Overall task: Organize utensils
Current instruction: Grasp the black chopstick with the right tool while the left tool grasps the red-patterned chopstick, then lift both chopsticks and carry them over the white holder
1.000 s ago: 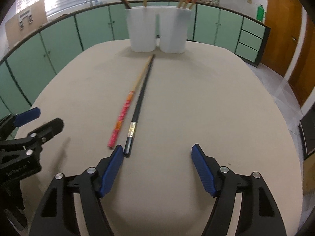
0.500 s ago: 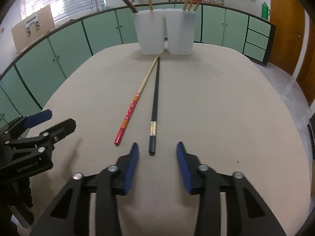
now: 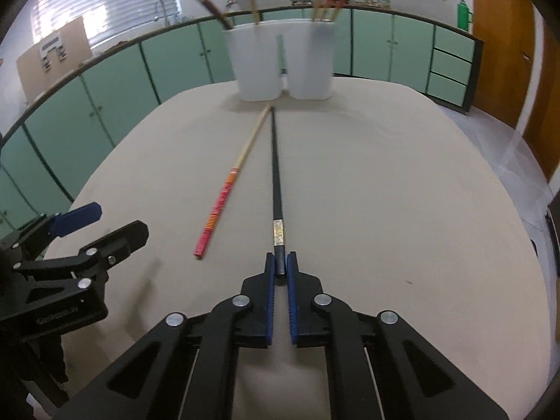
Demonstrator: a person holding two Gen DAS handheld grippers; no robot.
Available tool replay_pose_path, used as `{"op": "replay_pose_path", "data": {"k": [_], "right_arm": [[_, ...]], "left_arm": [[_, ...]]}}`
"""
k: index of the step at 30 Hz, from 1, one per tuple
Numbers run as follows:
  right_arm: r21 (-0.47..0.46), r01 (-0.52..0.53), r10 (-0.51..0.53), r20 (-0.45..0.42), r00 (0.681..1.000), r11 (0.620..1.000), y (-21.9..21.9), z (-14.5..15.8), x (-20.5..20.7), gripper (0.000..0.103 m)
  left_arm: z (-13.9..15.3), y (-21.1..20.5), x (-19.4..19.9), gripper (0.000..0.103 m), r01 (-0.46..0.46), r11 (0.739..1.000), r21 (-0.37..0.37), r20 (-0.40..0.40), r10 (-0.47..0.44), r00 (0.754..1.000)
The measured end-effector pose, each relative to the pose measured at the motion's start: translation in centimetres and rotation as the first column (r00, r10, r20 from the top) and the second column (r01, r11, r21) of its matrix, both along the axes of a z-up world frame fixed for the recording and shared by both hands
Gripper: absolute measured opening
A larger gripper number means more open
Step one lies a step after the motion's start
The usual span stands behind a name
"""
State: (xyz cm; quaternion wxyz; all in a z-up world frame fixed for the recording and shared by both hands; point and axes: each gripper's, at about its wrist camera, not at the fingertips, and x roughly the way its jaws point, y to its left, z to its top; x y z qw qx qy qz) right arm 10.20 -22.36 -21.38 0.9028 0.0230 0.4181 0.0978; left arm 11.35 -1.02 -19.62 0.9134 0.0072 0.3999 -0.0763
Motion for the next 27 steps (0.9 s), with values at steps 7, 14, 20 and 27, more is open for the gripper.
{"op": "replay_pose_path", "data": {"k": [7,14,20,27], "right_arm": [[0.015,0.062,-0.062,0.005,0.998,0.998,-3.0,0.2,-0.2,0.007],[0.034,0.08,-0.08,0.003,0.997,0.996,-4.5,0.1,0.0,0.007],[0.051,0.077,-0.078,0.004,0.997,0.996,-4.6,0.0,0.2,0.007],[0.051,0.063,-0.063,0.003,0.998,0.997,-4.1,-0.3,0.1,0.007]], "left_arm": [[-0.6,-3.0,0.4,0.078,0.048,0.999,-0.01,-0.014,-0.048,0.999],[-1.9,-4.7,1.2,0.062,0.051,0.999,0.001,-0.061,-0.051,0.997],[-2.1,-5.1,1.3,0.042,0.041,0.999,0.005,-0.071,-0.041,0.997],[-2.0,-5.3,1.0,0.009,0.038,0.999,0.004,-0.068,-0.038,0.997]]}}
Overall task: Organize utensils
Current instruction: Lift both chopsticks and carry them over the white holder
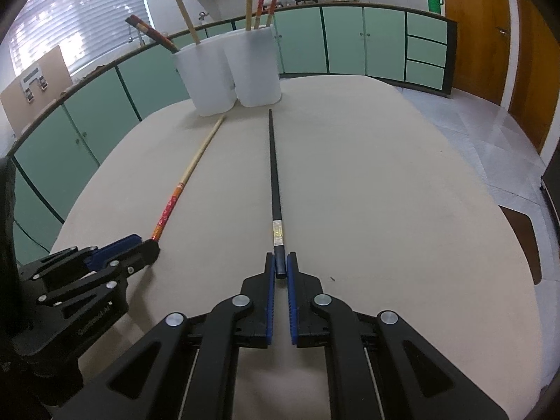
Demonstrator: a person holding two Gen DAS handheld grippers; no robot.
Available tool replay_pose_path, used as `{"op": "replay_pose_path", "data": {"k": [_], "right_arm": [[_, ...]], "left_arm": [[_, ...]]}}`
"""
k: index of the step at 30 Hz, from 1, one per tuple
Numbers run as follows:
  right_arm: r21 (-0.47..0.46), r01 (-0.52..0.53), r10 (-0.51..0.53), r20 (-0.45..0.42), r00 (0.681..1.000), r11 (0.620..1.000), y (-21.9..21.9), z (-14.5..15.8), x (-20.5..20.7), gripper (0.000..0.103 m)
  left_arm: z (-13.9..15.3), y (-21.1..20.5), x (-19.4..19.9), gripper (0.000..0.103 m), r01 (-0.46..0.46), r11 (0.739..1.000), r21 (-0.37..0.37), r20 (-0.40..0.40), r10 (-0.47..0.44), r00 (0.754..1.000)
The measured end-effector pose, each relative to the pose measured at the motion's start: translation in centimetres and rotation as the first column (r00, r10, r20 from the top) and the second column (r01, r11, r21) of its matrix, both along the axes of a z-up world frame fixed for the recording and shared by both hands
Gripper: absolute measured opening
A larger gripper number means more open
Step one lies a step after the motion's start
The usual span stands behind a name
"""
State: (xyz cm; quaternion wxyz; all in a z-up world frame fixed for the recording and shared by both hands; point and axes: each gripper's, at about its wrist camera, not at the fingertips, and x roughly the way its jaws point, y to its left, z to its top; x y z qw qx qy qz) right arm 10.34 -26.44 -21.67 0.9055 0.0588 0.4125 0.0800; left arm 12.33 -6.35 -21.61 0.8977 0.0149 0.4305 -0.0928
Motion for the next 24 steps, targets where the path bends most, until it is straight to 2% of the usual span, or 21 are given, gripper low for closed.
{"op": "replay_pose_path", "data": {"k": [2,13,24], "right_arm": [[-0.004,-0.002,0.002,0.002,1.0,1.0,0.1,0.0,0.0,0.007],[-0.016,-0.003,0.003,0.027,1.0,1.0,0.0,1.0,-0.4,0.007],[-0.023,-0.023,0.025,0.112,0.993,0.999,-0.3,4.5,-0.9,0.005]], "left_arm": [[0.0,0.1,0.0,0.006,-0.002,1.0,0.0,0.0,0.002,1.0],[0.7,0.7,-0.6,0.005,-0.011,1.0,-0.018,0.015,0.011,1.0],[5.6,1.6,-2.4,0.005,0.003,1.0,0.005,0.138,-0.004,0.99]]}}
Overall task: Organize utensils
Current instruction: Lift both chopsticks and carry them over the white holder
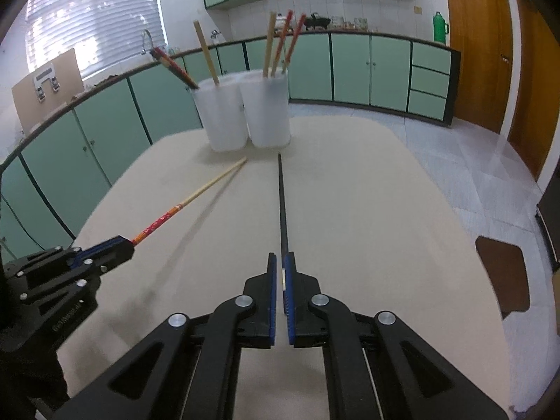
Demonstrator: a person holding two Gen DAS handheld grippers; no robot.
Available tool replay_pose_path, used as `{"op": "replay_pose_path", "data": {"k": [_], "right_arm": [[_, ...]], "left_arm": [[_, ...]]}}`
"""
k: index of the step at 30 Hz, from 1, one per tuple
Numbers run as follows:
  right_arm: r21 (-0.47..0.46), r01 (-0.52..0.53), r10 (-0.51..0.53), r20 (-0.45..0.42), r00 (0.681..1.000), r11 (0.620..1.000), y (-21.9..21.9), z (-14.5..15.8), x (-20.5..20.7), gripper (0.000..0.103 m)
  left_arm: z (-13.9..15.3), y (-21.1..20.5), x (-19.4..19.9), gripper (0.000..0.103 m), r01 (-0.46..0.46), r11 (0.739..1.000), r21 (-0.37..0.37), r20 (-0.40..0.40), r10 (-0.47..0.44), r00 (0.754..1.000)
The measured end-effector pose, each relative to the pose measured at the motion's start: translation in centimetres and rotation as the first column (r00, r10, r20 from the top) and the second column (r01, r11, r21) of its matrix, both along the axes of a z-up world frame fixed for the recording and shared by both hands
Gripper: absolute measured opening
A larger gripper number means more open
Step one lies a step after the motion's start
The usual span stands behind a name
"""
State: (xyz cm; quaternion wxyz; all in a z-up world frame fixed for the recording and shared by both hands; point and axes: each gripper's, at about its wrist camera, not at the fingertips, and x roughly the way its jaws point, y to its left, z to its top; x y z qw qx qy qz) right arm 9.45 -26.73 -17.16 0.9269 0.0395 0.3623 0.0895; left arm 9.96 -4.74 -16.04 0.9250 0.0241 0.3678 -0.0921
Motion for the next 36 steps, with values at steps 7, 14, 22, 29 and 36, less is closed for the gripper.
{"op": "replay_pose_path", "data": {"k": [7,14,22,29,36], "right_arm": [[0.036,0.017,-0.014,-0.089,0.996,0.999,-0.7,-3.4,0.6,0.018],[0.004,-0.006,0.006,-0.122,0.993,1.0,-0.1,-4.8,1.1,0.026],[-0.04,-0.029,0.024,-0.12,0.993,0.999,0.5,-4.9,1.0,0.026],[-0.072,-0.039,0.03,-0.125,0.992,0.997,0.8,-4.9,1.2,0.007],[-0.078,-0.049,0.041,-0.1,0.994,0.996,1.2,-3.7,0.6,0.007]], "left_arm": [[-1.9,0.2,0.2,0.005,-0.011,1.0,-0.016,-0.04,0.011,0.999],[-4.9,0.0,0.4,0.005,-0.018,1.0,-0.013,-0.105,0.016,0.994],[-5.0,0.1,0.7,0.005,-0.019,1.0,-0.018,-0.117,0.016,0.993],[-5.2,0.0,0.8,0.005,-0.017,1.0,-0.016,-0.122,0.015,0.992],[-3.8,0.1,0.4,0.005,-0.012,1.0,-0.016,-0.089,0.011,0.996]]}}
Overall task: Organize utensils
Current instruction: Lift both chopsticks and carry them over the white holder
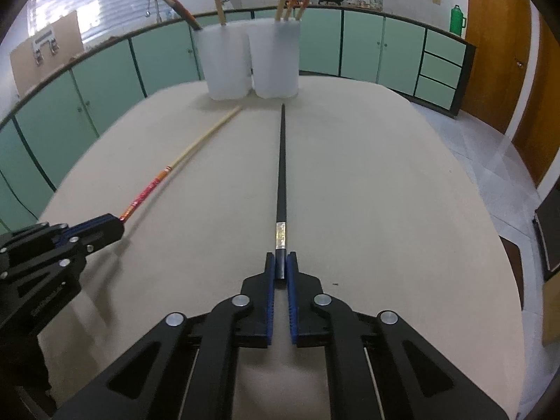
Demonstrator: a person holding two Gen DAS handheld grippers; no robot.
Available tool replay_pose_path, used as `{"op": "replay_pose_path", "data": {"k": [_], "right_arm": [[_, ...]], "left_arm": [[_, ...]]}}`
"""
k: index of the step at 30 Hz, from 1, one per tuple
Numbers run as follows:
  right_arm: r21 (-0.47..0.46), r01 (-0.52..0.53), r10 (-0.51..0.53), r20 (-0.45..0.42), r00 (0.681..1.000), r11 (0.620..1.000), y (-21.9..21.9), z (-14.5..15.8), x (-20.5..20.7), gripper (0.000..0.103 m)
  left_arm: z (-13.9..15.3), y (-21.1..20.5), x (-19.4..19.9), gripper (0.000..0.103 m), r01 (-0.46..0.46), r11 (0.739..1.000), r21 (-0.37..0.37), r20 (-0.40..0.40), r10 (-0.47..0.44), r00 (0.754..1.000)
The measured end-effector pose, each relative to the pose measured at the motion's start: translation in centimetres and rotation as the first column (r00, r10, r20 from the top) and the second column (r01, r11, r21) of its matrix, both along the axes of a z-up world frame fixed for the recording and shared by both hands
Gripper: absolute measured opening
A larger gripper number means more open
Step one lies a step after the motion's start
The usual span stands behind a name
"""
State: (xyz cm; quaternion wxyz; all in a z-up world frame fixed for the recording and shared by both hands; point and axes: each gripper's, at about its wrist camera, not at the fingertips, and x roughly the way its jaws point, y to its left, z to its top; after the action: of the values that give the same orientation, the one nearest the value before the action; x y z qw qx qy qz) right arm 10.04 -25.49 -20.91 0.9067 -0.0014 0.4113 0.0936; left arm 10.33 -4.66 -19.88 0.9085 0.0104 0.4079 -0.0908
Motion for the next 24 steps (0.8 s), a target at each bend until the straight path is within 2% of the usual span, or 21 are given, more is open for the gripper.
{"op": "replay_pose_path", "data": {"k": [10,18,24], "right_arm": [[0.009,-0.028,0.027,0.135,0.99,1.0,-0.7,6.8,-0.4,0.006],[0.071,-0.062,0.045,0.221,0.974,0.996,-1.6,11.9,0.5,0.006],[0.094,-0.102,0.072,0.273,0.959,0.99,-1.7,15.5,2.1,0.006]], "left_arm": [[6.0,1.1,-0.9,0.005,-0.001,1.0,-0.015,0.14,0.003,0.99],[11.7,1.8,0.1,0.005,0.012,0.999,-0.037,0.272,-0.002,0.962],[14.3,2.0,1.9,0.005,0.047,0.998,-0.049,0.315,-0.029,0.949]]}}
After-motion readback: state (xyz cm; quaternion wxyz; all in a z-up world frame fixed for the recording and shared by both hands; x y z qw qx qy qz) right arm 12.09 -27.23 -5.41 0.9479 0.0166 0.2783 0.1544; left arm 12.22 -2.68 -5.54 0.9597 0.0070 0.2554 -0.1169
